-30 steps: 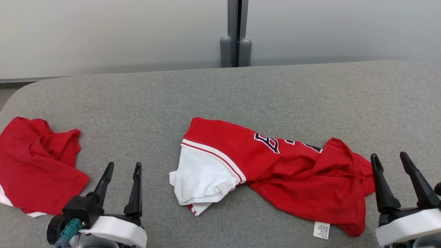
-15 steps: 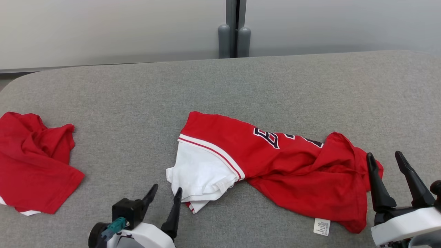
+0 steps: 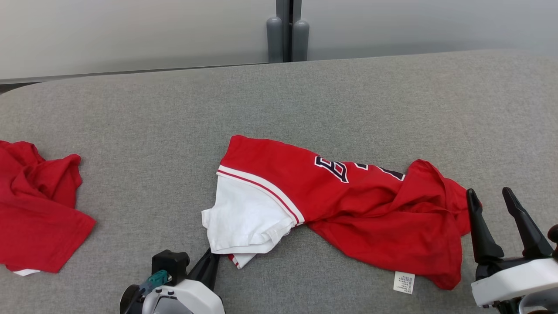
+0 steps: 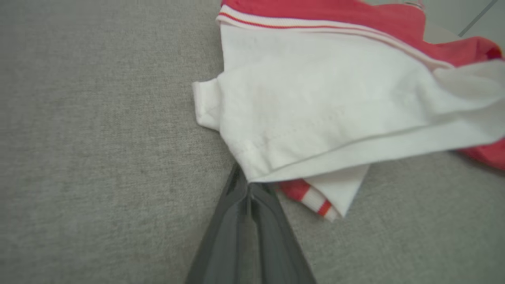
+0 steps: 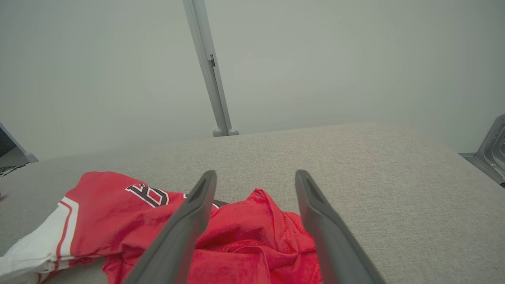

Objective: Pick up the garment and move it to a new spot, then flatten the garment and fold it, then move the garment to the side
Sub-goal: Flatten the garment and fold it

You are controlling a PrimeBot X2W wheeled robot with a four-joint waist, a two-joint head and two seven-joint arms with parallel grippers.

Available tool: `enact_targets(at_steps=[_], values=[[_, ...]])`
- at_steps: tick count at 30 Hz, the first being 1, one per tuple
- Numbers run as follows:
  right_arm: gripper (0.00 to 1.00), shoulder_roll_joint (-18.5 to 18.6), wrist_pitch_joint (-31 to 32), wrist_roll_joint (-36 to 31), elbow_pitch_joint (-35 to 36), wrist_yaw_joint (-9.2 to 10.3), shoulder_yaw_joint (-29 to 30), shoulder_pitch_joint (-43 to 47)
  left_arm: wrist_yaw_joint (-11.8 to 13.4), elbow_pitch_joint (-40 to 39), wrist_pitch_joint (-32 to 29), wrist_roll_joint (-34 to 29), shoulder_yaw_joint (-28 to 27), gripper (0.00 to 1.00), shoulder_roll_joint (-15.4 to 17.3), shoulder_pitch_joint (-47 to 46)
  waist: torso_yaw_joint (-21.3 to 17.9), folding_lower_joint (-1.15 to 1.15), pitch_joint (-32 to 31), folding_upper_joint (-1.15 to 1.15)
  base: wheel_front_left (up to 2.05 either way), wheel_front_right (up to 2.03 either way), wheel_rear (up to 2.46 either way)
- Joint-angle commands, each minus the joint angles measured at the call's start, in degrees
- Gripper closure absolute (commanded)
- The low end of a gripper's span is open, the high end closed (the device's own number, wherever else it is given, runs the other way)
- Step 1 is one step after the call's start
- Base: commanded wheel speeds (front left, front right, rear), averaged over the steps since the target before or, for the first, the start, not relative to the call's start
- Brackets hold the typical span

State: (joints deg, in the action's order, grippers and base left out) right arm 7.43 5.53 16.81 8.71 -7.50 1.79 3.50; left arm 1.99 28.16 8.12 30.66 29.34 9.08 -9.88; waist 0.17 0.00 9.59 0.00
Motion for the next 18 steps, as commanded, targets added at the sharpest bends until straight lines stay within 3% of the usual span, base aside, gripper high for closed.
enact_targets(at_steps=[1,8,18], values=[[0.0,0.1,-0.38,0.2,0.02,0.02,0.29,-0.46,-0.32,0.19,0.18,-0.3,-0.1,1.0,0.32,-0.76,0.03,0.0,0.0,0.0,0.0,0.0,0.0],[0.0,-0.07,-0.45,0.68,-0.24,0.02,0.54,-0.12,-0.19,-0.7,2.94,-0.95,-0.28,1.0,1.1,-1.27,0.48,0.0,-0.19,0.0,0.0,0.0,0.0],[0.0,0.32,-0.42,0.45,-0.14,0.02,2.33,-0.03,4.36,-11.44,5.58,-3.42,-3.01,1.0,4.72,-0.01,1.44,0.0,-0.29,0.0,0.0,0.0,0.0]])
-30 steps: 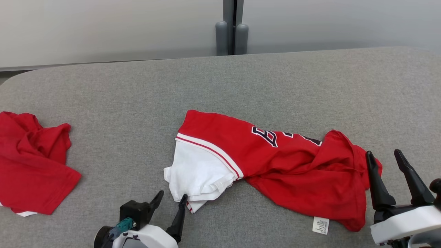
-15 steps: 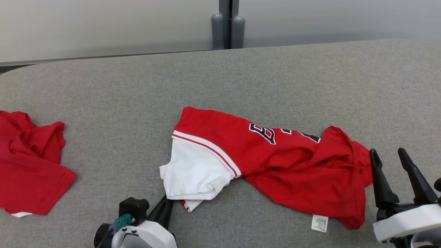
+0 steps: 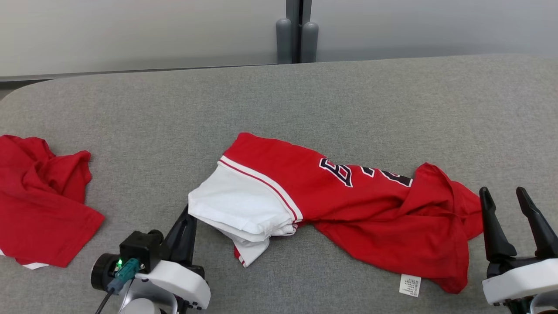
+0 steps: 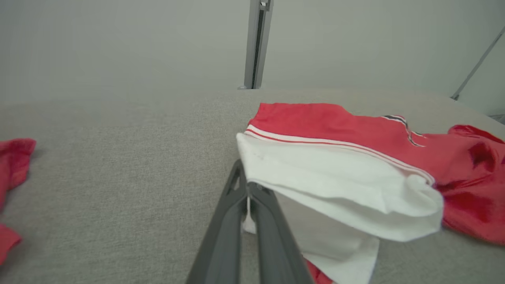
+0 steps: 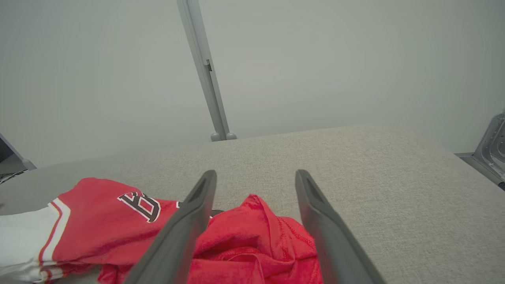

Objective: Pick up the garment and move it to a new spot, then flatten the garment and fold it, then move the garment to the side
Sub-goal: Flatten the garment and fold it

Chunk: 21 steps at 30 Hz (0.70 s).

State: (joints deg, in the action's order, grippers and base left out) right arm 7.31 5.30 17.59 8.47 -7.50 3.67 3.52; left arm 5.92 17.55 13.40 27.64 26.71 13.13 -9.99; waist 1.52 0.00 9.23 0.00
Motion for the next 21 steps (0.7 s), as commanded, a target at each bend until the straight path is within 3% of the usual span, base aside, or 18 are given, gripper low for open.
enact_targets(at_steps=[1,12,21], values=[[0.0,0.54,-0.11,-0.4,0.13,0.02,0.67,-0.14,0.88,-2.31,0.26,-0.67,-0.48,1.0,1.01,0.26,0.18,0.0,0.17,0.0,0.0,0.0,0.0],[0.0,2.99,1.8,0.48,-5.16,0.02,3.78,-2.19,3.61,-12.84,-2.63,-2.31,-0.35,1.0,3.42,0.37,0.44,0.0,3.83,0.0,0.0,0.0,0.0],[0.0,10.29,6.9,4.24,-11.97,0.02,-4.51,-13.31,2.84,-14.08,-2.64,-3.56,0.94,1.0,2.42,-4.16,2.49,0.0,10.64,0.0,0.0,0.0,0.0]])
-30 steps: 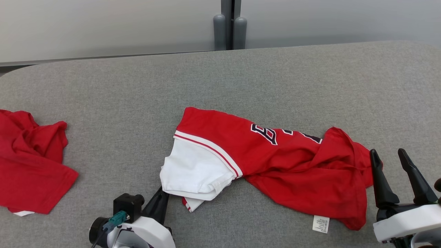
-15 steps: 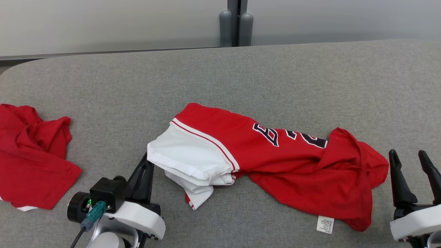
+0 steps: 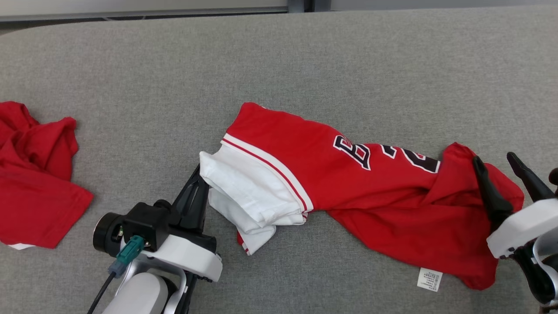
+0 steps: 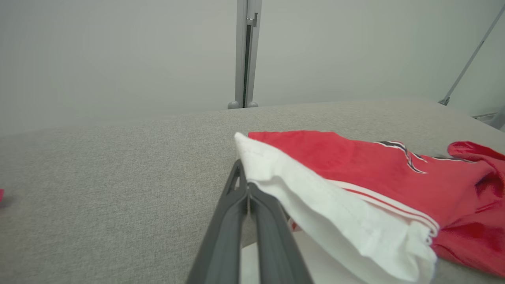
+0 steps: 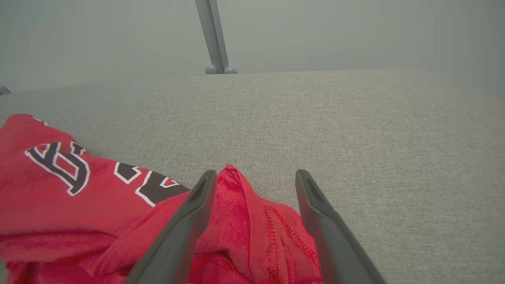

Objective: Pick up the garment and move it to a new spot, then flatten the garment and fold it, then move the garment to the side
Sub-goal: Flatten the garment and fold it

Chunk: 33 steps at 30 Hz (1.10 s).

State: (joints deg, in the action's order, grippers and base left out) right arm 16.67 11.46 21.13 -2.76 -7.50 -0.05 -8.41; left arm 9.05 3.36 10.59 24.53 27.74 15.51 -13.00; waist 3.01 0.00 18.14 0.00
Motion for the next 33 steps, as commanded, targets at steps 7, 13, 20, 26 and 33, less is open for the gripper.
enact_targets(at_steps=[7,13,20,26,33], values=[[0.0,6.25,7.23,3.93,-6.16,0.02,-7.62,-8.34,-0.77,1.61,1.17,-0.38,0.39,1.0,-0.97,-3.23,1.78,0.0,3.28,0.0,0.0,0.0,0.0],[1.0,10.01,12.78,7.73,-8.23,0.02,-12.2,-11.59,-1.13,2.84,2.06,-0.36,0.54,1.0,-1.52,-4.59,2.41,0.0,3.55,0.0,0.0,0.0,0.0],[1.0,10.47,7.73,8.74,-3.35,0.02,-9.59,-8.48,-0.17,1.73,3.58,-0.84,-1.34,1.0,-1.2,-5.39,2.17,0.0,2.0,0.0,0.0,0.0,0.0],[1.0,6.08,-2.21,5.71,4.41,0.02,-2.94,-4.19,1.2,-2.97,4.23,-1.5,-4.76,1.0,0.09,-5.72,0.62,0.0,-1.01,0.0,0.0,0.0,0.0],[1.0,3.61,-10.55,1.15,14.19,0.02,1.82,-3.55,2.65,-11.39,4.42,-3.38,-8.28,1.0,2.18,-9.36,-1.44,0.0,-4.7,0.0,0.0,0.0,0.0]])
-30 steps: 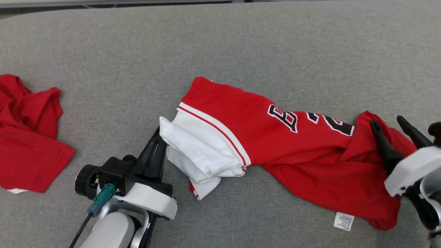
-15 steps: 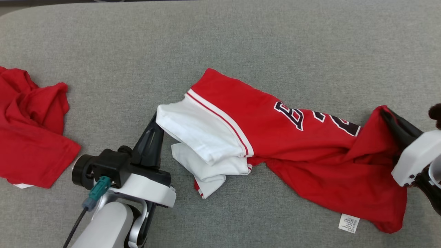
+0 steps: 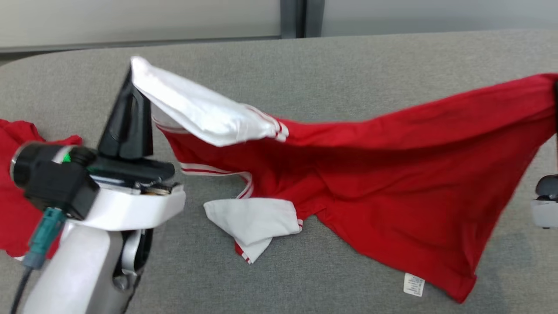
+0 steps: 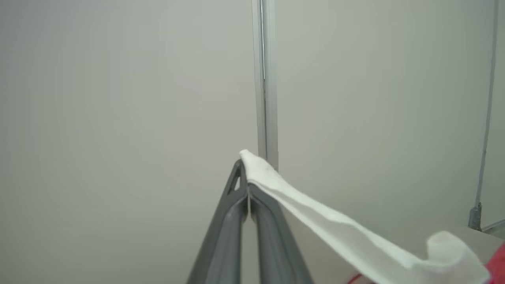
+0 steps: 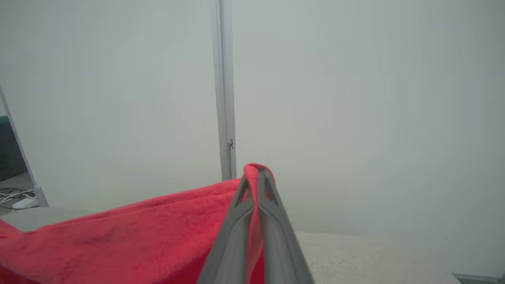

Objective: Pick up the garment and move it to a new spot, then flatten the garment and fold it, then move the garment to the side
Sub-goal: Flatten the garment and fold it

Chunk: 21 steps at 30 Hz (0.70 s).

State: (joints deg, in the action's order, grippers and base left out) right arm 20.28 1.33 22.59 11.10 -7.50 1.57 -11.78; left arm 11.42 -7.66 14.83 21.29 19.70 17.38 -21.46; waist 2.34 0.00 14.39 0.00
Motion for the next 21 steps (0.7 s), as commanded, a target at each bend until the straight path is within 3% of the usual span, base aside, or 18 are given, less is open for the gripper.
enact_targets(at_steps=[1,6,11,16,21], values=[[1.0,-0.01,-1.24,-0.57,1.65,0.02,0.71,-0.66,0.38,-1.42,0.06,-0.38,-0.58,1.0,0.62,-1.81,-0.99,0.0,-1.45,0.0,0.0,0.0,0.0],[1.0,0.86,-3.54,-2.26,8.48,0.02,4.3,-4.43,0.3,-7.15,-2.11,-1.87,-2.84,1.0,3.0,-9.39,-1.91,0.0,-3.75,0.0,0.0,0.0,0.0],[1.0,-0.53,-2.59,-2.65,11.27,0.02,7.29,-8.36,-0.89,-9.36,-4.62,-1.7,-3.74,1.0,3.91,-16.82,-2.3,0.0,-4.34,0.0,0.0,0.0,0.0],[1.0,-1.9,-1.33,-2.5,11.18,0.02,6.98,-11.18,-2.6,-6.9,-6.16,-0.07,-3.19,1.0,3.2,-22.02,-2.38,0.0,-3.7,0.0,0.0,0.0,0.0],[1.0,-1.84,-1.56,-0.95,6.35,0.02,5.66,-17.91,-5.7,2.13,-6.83,2.13,-1.89,1.0,1.02,-30.72,-2.14,0.0,-1.36,0.0,0.0,0.0,0.0]])
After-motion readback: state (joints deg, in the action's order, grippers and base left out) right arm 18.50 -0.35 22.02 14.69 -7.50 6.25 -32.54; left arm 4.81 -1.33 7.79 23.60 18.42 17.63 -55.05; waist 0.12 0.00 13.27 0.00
